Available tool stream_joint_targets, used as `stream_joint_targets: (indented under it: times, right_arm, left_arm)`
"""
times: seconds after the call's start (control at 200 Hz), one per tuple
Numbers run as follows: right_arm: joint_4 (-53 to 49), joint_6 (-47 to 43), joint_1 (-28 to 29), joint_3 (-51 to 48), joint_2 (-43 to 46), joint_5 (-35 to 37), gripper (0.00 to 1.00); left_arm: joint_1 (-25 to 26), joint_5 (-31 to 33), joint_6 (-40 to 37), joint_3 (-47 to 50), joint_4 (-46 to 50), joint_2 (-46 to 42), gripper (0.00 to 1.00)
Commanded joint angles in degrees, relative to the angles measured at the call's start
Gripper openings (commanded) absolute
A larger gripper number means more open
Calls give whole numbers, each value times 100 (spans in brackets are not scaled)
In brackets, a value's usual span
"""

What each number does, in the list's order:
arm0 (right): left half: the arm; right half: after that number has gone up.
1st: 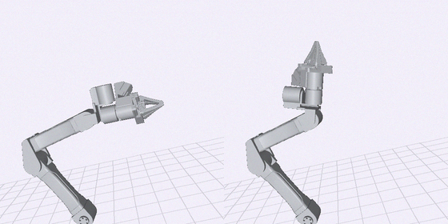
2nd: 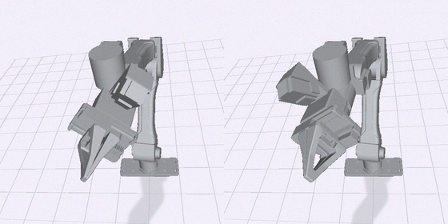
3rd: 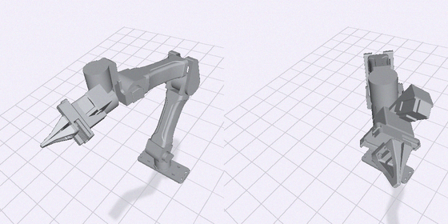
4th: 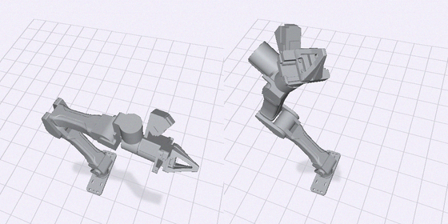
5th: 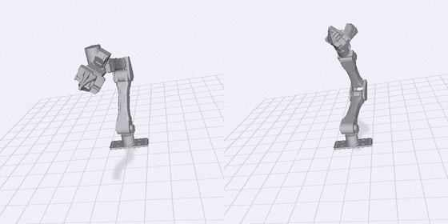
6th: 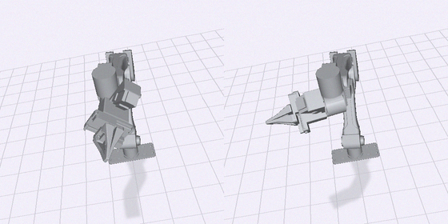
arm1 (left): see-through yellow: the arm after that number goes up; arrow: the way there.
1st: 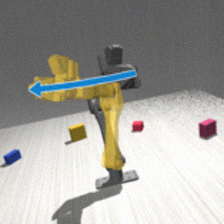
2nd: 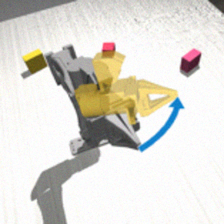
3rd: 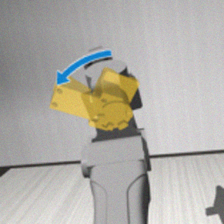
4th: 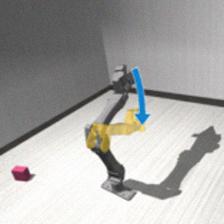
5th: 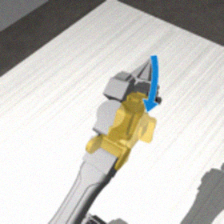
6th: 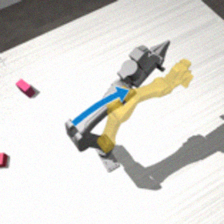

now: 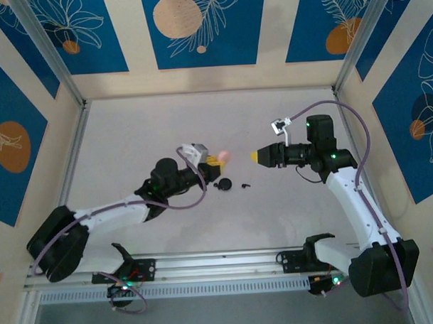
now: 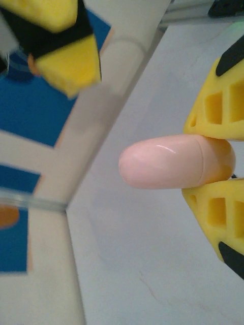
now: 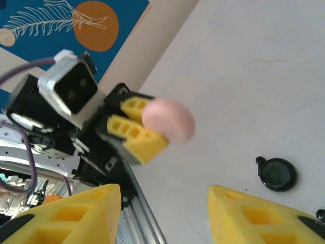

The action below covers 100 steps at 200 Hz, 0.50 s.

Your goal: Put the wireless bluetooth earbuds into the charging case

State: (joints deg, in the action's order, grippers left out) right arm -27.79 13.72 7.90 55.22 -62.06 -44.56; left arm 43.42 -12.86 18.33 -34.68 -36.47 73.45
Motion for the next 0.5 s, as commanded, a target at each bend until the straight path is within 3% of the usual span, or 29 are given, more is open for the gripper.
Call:
stream_joint_targets:
  times: [0.0, 0.225, 0.495]
  right_arm:
    - [375, 249, 43, -183, -10, -197, 48]
    - [870, 608, 275, -593, 1, 72, 48]
    - [1024, 819, 802, -776, 85, 537, 48]
  left_arm:
    - [-478, 268, 863, -309, 1977, -505, 12]
    - [-1554, -310, 608, -1471, 5435, -731, 14]
    - [-2156, -1464, -129, -2776, 7437, 600, 15]
